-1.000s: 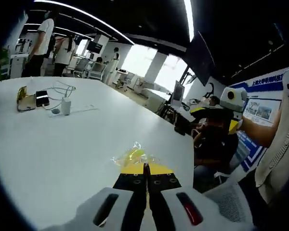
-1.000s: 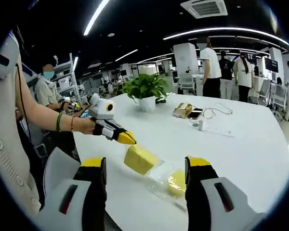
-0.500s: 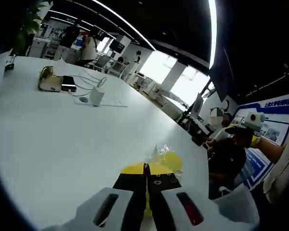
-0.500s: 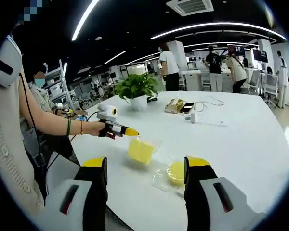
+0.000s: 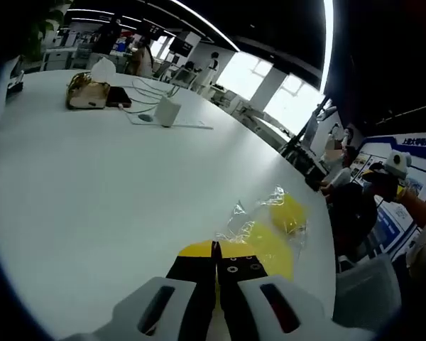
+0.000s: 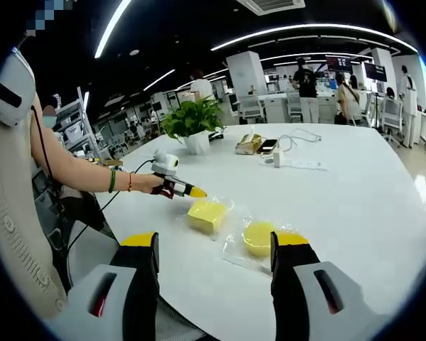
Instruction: Compare the silicone blocks by pressing each to a similar depth, holding the contact briefly, and releasing to observe deformation and rebound differences across the visible hardness samples.
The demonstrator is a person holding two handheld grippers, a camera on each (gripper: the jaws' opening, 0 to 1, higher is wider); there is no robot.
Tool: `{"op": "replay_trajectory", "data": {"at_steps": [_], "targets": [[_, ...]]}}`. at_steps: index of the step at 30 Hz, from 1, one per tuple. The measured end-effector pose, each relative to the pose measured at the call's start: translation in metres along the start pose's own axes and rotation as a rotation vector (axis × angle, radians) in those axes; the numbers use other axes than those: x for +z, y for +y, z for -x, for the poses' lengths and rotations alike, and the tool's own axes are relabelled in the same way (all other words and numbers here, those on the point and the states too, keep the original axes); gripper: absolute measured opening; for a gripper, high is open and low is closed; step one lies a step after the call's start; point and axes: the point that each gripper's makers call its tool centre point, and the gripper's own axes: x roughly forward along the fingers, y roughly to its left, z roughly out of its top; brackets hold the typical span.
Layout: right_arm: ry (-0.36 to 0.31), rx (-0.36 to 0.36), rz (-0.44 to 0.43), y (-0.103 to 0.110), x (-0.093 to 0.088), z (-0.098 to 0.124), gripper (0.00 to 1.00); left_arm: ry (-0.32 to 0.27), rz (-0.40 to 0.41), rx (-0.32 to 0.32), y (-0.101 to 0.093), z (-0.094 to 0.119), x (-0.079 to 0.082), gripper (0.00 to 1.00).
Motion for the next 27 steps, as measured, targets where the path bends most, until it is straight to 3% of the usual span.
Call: {"op": "replay_trajectory", "data": {"at_steps": [4, 10, 17, 19, 22, 27], "targets": [[0.001, 0.003, 0.002, 0.001, 0.000, 0.000, 0.59, 0.006, -0.025, -0.002, 0.002, -0.005, 0.003, 0.00], [-0.002, 0.007, 0.001, 0.000, 0.001, -0.002, 0.59, 0.027, -0.002, -0.019, 0.000, -0.005, -0.001, 0.00], [-0.002, 0.018, 0.002, 0.002, 0.001, -0.005, 0.59, 0.012, -0.019, -0.023, -0.001, -0.002, -0.002, 0.00], [-0.003, 0.023, -0.001, 0.002, 0.000, -0.006, 0.59, -0.010, -0.046, -0.020, -0.001, 0.002, 0.000, 0.00], [0.005, 0.025, -0.004, 0.002, -0.001, -0.008, 0.60, -0.099, -0.054, -0.009, -0.003, 0.010, 0.014, 0.08], [-0.006, 0.036, -0.003, 0.004, 0.003, -0.010, 0.59, -0.144, -0.071, 0.015, -0.006, 0.025, 0.027, 0.17]]}}
